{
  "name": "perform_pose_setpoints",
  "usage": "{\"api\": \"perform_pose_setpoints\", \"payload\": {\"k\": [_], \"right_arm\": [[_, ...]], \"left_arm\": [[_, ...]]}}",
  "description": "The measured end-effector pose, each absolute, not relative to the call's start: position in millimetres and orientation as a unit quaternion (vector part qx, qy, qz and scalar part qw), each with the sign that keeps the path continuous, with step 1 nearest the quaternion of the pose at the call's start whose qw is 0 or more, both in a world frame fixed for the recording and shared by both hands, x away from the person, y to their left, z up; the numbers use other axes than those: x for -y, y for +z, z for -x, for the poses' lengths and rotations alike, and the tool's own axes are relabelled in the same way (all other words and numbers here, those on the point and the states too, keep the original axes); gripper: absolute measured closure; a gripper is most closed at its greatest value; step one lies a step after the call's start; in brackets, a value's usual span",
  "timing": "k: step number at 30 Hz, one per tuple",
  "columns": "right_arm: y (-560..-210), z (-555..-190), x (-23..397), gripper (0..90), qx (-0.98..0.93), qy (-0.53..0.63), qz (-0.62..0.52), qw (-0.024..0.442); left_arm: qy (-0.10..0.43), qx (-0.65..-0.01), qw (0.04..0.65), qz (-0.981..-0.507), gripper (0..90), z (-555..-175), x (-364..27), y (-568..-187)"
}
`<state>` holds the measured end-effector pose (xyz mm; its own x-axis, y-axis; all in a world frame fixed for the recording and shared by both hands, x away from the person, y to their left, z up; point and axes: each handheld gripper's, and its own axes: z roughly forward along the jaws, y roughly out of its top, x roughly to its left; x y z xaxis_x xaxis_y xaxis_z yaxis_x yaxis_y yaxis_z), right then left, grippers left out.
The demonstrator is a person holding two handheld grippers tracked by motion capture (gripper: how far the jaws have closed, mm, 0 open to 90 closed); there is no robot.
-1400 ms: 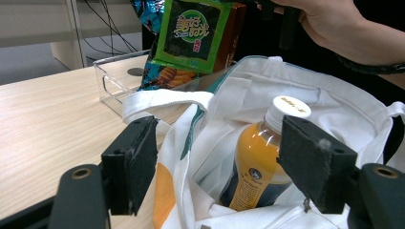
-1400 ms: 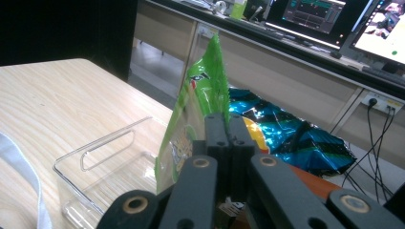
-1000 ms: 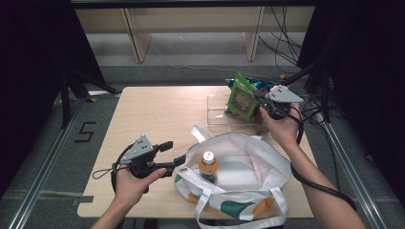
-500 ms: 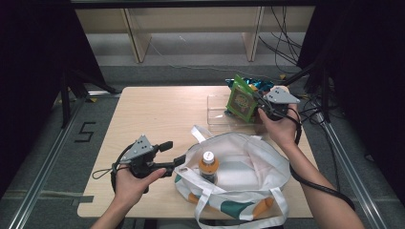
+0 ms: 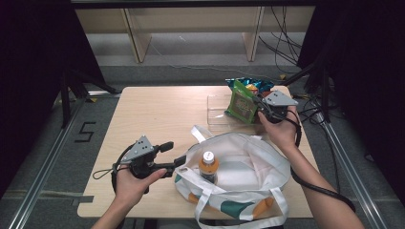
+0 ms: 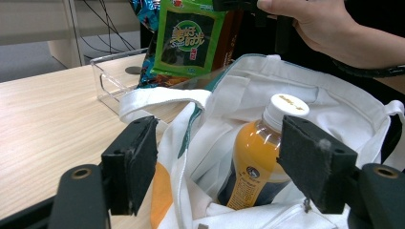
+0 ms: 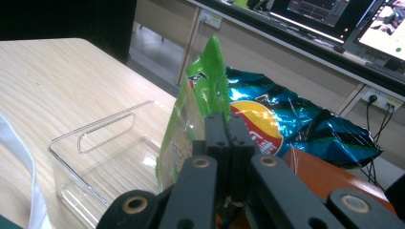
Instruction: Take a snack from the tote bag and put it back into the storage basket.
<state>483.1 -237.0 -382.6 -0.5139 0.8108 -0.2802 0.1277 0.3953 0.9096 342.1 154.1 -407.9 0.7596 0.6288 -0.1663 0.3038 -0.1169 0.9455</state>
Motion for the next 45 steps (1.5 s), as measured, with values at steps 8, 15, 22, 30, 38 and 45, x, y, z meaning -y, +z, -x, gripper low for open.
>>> {"api": "perform_pose_setpoints", "payload": {"k": [8, 15, 22, 30, 38, 45], "right_arm": [[-382, -483, 240, 90.0, -0.749, 0.439, -0.309, 0.387], [-383, -480, 243, 90.0, -0.756, 0.426, -0.313, 0.385], [-383, -477, 245, 90.0, -0.761, 0.418, -0.318, 0.382], [-385, -476, 246, 90.0, -0.757, 0.422, -0.317, 0.384], [-390, -477, 247, 90.0, -0.764, 0.415, -0.320, 0.376], [-395, -477, 249, 90.0, -0.765, 0.415, -0.323, 0.371]], "left_arm": [[0.135, -0.317, 0.587, -0.732, 28.8, -343, -153, -409], [0.137, -0.318, 0.587, -0.732, 28.8, -342, -153, -409], [0.137, -0.317, 0.583, -0.735, 28.8, -342, -152, -409], [0.137, -0.317, 0.584, -0.735, 28.8, -342, -152, -409], [0.136, -0.318, 0.583, -0.736, 28.8, -342, -151, -409], [0.137, -0.317, 0.583, -0.736, 28.9, -342, -151, -409]]}}
